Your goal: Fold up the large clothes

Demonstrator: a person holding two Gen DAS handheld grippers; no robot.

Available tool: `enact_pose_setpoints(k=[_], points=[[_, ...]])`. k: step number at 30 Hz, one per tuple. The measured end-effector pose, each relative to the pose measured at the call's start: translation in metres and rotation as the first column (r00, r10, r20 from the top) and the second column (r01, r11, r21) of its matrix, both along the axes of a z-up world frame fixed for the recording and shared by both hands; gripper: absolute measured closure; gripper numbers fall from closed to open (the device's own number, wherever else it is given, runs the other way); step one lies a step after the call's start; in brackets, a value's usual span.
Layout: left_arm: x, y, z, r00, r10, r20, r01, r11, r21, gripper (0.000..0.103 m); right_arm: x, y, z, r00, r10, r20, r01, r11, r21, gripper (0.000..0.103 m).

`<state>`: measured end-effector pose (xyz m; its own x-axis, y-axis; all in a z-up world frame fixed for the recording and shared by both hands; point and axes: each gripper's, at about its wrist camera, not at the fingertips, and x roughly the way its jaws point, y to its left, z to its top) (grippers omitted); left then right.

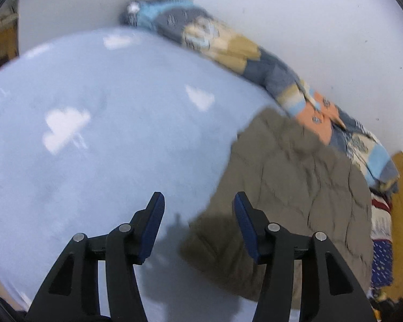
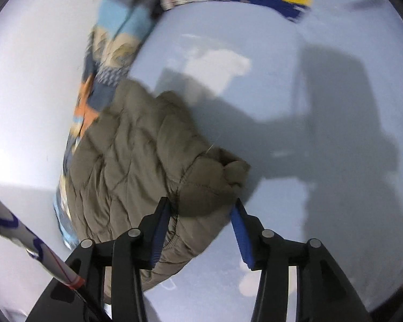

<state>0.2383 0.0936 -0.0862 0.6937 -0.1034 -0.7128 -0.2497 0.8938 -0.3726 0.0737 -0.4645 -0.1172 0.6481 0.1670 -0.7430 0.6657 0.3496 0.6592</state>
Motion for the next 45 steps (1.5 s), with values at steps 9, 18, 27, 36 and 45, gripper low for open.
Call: enact_pose_setpoints(k=[9, 18, 27, 36, 45], points=[[0.011, -0.139, 0.051, 0.886, -0.447, 0.121, 0.414, 0.882, 0.226, 0.049, 0.049, 0.055, 0.091, 0.938, 0.306, 0.16, -0.201, 0.86, -0.468, 0.052], [0.051, -0.229, -0.005, 0.848, -0.527, -0.056, 0.517, 0.798, 0.31, 0.045, 0.158, 0.14, 0.046, 0.83, 0.555, -0.06, -0.476, 0.647, -0.596, 0.055], [0.058, -0.247, -0.019, 0.862, -0.499, -0.086, 0.492, 0.786, 0.374, 0.04, 0.179, 0.152, 0.012, 0.801, 0.554, -0.226, -0.553, 0.541, -0.634, 0.054], [-0.004, -0.178, 0.014, 0.892, -0.452, -0.004, 0.417, 0.82, 0.391, 0.04, 0.114, 0.135, 0.066, 0.839, 0.52, -0.161, -0.488, 0.588, -0.645, 0.054], [0.002, -0.149, -0.03, 0.925, -0.366, -0.104, 0.378, 0.852, 0.362, 0.036, 0.085, 0.117, 0.022, 0.854, 0.466, -0.233, -0.514, 0.68, -0.523, 0.053]])
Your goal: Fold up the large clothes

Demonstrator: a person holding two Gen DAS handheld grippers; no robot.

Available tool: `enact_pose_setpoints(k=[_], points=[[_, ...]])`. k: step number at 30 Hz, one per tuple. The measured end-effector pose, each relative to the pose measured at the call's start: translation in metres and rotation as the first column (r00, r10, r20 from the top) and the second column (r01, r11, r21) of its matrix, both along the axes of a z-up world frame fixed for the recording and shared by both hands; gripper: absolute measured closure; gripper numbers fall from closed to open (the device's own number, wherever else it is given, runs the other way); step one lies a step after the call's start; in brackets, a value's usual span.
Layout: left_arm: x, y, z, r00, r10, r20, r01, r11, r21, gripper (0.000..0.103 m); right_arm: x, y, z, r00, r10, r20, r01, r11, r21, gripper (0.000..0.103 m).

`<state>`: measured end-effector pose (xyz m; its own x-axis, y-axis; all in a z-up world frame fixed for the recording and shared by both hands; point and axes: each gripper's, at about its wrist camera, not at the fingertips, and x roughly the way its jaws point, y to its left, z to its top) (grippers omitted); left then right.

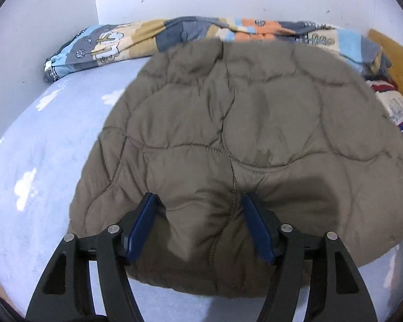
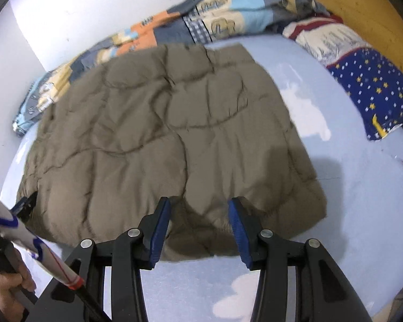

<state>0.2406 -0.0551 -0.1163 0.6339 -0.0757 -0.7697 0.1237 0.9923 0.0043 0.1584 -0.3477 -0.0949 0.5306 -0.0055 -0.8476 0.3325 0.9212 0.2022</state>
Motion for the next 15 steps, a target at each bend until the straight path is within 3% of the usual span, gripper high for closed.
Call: enact_pose_setpoints(k=[3, 6, 11, 15], points=[[-0.006, -0.002, 0.006, 1.0, 0.003, 0.015, -0.003, 1.0, 0.017, 0.036, 0.013, -0.002, -0.019, 0.999, -0.017, -0.044, 0.018, 1.0, 0.022, 0.052], [-0.025, 0.002, 0.024, 0.999, -0.007, 0.045, 0.007, 1.0, 0.006, 0.036, 0.014, 0.004, -0.009, 0.999, -0.039, -0.031, 0.039, 0.999, -0.011, 0.05], [-0.074, 0.014, 0.058, 0.987, -0.041, 0.156, 0.035, 0.999, 0.038, 0.036, -0.009, 0.042, 0.034, 0.99, 0.037, 0.135, -0.031, 0.998, -0.047, 0.05], [-0.12, 0.025, 0.078, 0.974, -0.055, 0.219, 0.049, 0.998, 0.036, 0.036, -0.033, 0.08, 0.044, 0.975, 0.113, 0.191, -0.108, 0.994, -0.036, 0.05]])
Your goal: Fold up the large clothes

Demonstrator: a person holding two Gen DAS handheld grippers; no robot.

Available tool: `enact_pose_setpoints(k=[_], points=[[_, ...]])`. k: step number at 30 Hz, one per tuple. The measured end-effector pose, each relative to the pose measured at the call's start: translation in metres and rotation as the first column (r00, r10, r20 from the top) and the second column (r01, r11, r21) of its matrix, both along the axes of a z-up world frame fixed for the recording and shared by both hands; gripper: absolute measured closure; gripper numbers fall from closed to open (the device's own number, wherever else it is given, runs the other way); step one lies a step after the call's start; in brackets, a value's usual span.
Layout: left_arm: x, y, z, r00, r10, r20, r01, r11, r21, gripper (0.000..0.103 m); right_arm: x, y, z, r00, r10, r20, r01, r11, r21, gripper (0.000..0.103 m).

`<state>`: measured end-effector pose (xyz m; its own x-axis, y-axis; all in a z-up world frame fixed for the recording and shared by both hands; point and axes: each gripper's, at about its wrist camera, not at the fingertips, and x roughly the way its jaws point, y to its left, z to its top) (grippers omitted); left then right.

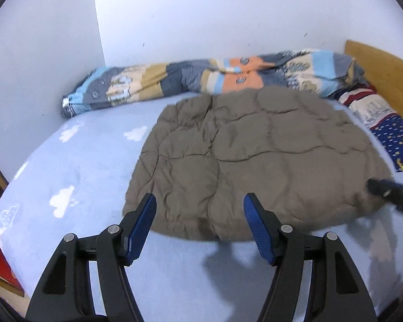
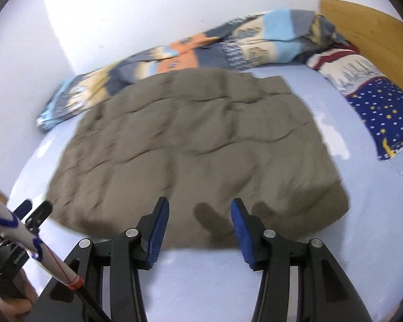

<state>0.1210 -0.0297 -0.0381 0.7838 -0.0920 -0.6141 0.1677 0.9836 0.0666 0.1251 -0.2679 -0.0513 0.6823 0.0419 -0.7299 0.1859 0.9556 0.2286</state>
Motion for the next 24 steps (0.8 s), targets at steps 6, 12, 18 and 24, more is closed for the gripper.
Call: enact_pose_setpoints(k=[6, 12, 18, 24], points=[[-0.061, 0.003, 0.021, 0.996, -0.05, 0.08, 0.049, 0.999, 0.019, 0.036, -0.064, 0.044, 0.014, 0.994, 0.068, 0.091, -0.06, 0.994, -0.086, 0.05], [-0.096, -0.002, 0.036, 0.988, -0.091, 0.123, 0.09, 0.996, 0.016, 0.036, -0.124, 0.054, 0.015, 0.99, 0.04, 0.133, -0.026, 0.994, -0.105, 0.048], [-0.118, 0.005, 0.054, 0.98, -0.106, 0.167, 0.113, 0.993, -0.033, 0.036, -0.169, 0.063, 0.023, 0.991, 0.005, 0.131, 0.009, 0.994, -0.106, 0.047], [-0.133, 0.017, 0.075, 0.973, -0.112, 0.204, 0.126, 0.99, -0.056, 0.036, -0.197, 0.074, 0.05, 0.991, 0.021, 0.131, -0.004, 0.991, -0.132, 0.043]])
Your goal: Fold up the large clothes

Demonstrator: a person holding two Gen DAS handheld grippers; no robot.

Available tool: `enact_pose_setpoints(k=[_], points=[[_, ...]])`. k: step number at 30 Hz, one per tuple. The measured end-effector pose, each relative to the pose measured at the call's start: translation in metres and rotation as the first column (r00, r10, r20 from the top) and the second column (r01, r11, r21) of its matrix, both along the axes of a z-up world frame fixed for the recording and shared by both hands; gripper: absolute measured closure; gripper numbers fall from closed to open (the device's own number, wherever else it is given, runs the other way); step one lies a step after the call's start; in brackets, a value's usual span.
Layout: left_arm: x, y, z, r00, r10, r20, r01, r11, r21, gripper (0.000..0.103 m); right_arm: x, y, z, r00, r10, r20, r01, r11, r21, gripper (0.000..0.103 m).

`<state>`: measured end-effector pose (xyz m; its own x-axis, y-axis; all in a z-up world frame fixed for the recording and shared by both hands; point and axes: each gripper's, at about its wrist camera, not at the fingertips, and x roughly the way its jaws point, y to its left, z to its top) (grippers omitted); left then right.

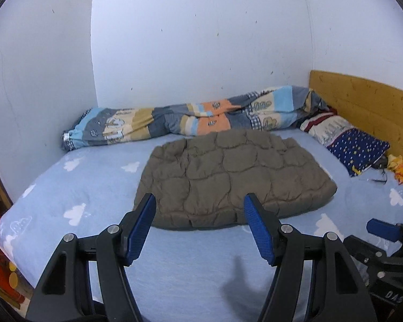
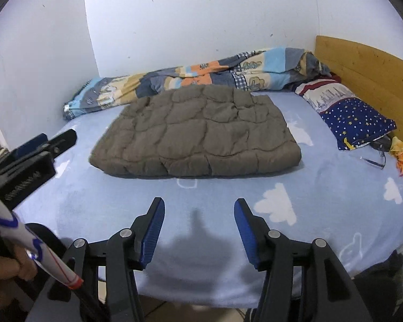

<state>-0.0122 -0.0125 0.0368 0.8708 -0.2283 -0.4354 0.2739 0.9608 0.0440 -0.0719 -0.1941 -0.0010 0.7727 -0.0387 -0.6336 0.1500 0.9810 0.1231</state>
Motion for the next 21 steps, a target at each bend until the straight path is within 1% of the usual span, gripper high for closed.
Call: enact_pose_setpoints(k=[2, 5, 6, 8, 10, 12, 15, 18, 21], points=[[-0.003, 0.004, 0.008, 1.0, 0.005, 0.016, -0.005, 1.0, -0.01, 0.03, -0.004, 0.004, 0.016, 1.0, 0.01, 0.028, -0.01, 1.0, 0.0, 0.04], [-0.006, 0.009, 0.013, 0.999, 0.028, 0.045, -0.027, 1.0, -0.013, 0.029, -0.003, 0.009, 0.041, 0.997, 0.011, 0.082, -0.01, 1.0, -0.018, 0.035], [-0.005, 0.011, 0.012, 0.999, 0.031, 0.042, -0.031, 0.999, -0.014, 0.029, -0.002, 0.011, 0.051, 0.994, 0.011, 0.11, -0.008, 1.0, -0.022, 0.033], [-0.001, 0.014, 0.009, 0.999, 0.037, 0.019, -0.037, 0.999, -0.03, 0.029, 0.001, 0.015, 0.061, 0.99, 0.011, 0.142, -0.006, 0.999, -0.036, 0.025], [0.003, 0.016, 0.005, 0.999, 0.048, 0.006, -0.048, 0.998, -0.039, 0.029, 0.007, 0.02, 0.062, 0.989, 0.017, 0.148, -0.009, 0.999, -0.053, 0.025], [0.008, 0.018, 0.0, 0.998, 0.06, -0.008, -0.06, 0.997, -0.039, 0.029, 0.016, 0.022, 0.058, 0.992, 0.021, 0.125, -0.013, 0.998, -0.064, 0.025], [0.017, 0.021, -0.009, 0.997, 0.075, -0.031, -0.076, 0.997, -0.031, 0.029, 0.031, 0.026, 0.046, 0.996, 0.044, 0.08, -0.04, 0.998, -0.056, 0.025], [0.024, 0.023, -0.017, 0.995, 0.086, -0.057, -0.087, 0.996, -0.018, 0.029, 0.038, 0.029, 0.039, 0.996, 0.051, 0.068, -0.047, 0.997, -0.064, 0.025], [0.028, 0.025, -0.021, 0.993, 0.095, -0.065, -0.096, 0.995, -0.012, 0.029, 0.045, 0.03, 0.034, 0.997, 0.056, 0.058, -0.052, 0.997, -0.059, 0.025]])
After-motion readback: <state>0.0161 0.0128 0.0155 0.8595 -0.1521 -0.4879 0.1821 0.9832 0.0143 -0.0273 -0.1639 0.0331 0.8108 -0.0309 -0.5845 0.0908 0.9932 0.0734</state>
